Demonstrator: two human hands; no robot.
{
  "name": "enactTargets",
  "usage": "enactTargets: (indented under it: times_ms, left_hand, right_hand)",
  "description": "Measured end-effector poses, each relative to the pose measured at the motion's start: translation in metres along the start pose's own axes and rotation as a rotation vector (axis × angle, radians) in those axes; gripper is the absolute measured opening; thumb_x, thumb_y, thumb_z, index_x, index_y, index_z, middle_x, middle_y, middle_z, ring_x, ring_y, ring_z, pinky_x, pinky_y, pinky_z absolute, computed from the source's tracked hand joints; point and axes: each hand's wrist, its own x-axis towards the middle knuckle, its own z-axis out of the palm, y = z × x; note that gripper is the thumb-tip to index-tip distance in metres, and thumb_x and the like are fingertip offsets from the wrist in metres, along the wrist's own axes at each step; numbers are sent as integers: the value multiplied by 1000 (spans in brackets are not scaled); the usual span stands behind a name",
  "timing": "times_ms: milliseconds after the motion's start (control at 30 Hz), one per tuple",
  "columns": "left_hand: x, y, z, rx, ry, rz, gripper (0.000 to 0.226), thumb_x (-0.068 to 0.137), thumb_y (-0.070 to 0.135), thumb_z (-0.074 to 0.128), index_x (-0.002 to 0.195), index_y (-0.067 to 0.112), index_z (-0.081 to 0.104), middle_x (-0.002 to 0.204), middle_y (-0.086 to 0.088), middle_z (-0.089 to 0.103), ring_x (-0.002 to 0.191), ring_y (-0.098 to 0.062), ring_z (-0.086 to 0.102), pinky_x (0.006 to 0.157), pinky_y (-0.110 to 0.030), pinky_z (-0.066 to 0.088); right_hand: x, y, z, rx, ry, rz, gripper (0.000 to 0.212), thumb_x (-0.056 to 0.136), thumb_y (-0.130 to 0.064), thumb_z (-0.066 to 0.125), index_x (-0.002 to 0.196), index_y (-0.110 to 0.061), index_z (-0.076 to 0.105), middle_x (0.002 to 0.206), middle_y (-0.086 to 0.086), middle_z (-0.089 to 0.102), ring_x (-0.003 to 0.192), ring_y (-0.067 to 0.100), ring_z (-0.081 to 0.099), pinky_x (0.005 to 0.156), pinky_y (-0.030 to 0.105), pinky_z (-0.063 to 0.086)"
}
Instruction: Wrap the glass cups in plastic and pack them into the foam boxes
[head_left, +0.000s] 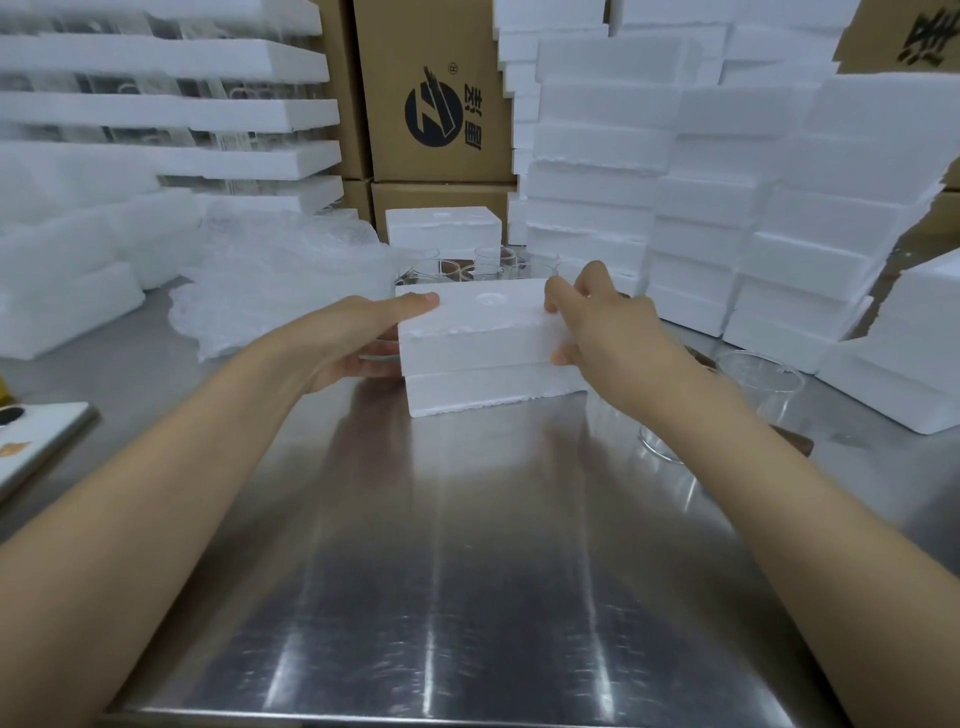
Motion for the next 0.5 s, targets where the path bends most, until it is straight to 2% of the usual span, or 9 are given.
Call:
enactTargets:
  times_ms: [67, 167, 267, 367, 433, 500]
  left_hand:
    - [0, -1, 2, -44, -15, -38, 50, 77, 52, 72, 112, 17, 69, 96, 1, 73, 80, -14, 71, 58, -20, 55]
    - [-3, -4, 2, -47, -19, -98, 52, 72, 60, 72, 108, 22, 70, 107, -10, 64, 95, -24, 62, 64, -27, 59]
    - [-2, -6, 5, -28, -35, -65, 53, 80, 62, 62, 113, 21, 66, 106, -10, 67, 89, -20, 61, 74, -27, 59]
    - [-2, -5, 14, -64, -67, -50, 32, 92, 53, 50, 101, 25, 63, 73, 7, 70, 59, -4, 64, 54, -16, 51]
    - [-3, -3, 19, -107, -63, -52, 24, 93, 47, 50, 94, 26, 61, 66, 9, 70, 52, -3, 63, 46, -12, 46]
    - [-3, -2, 21, -137, -68, -41, 22, 93, 45, 51, 97, 26, 61, 70, 9, 71, 56, -4, 66, 47, -12, 47]
  right_hand:
    - [-1, 0, 2, -16, -17, 3, 39, 92, -9, 56, 126, -14, 35, 125, 13, 33, 75, 32, 56, 70, 33, 33]
    - [-1, 1, 5, 47, -22, 16, 44, 91, 0, 53, 127, -16, 33, 126, 11, 29, 87, 36, 58, 69, 38, 44]
    - [-4, 3, 9, 106, -25, 32, 49, 89, 6, 50, 126, -21, 32, 127, 6, 28, 91, 35, 51, 69, 39, 44]
    - [-5, 6, 11, 111, -22, 66, 56, 86, 8, 50, 125, -28, 32, 126, -1, 27, 95, 36, 48, 85, 43, 40]
    - [-5, 7, 11, 122, -15, 73, 57, 86, 8, 51, 125, -30, 32, 125, -2, 29, 94, 36, 48, 86, 43, 36]
    - [-4, 9, 10, 128, -13, 74, 56, 87, 6, 50, 125, -30, 32, 124, -3, 28, 95, 37, 48, 81, 40, 34]
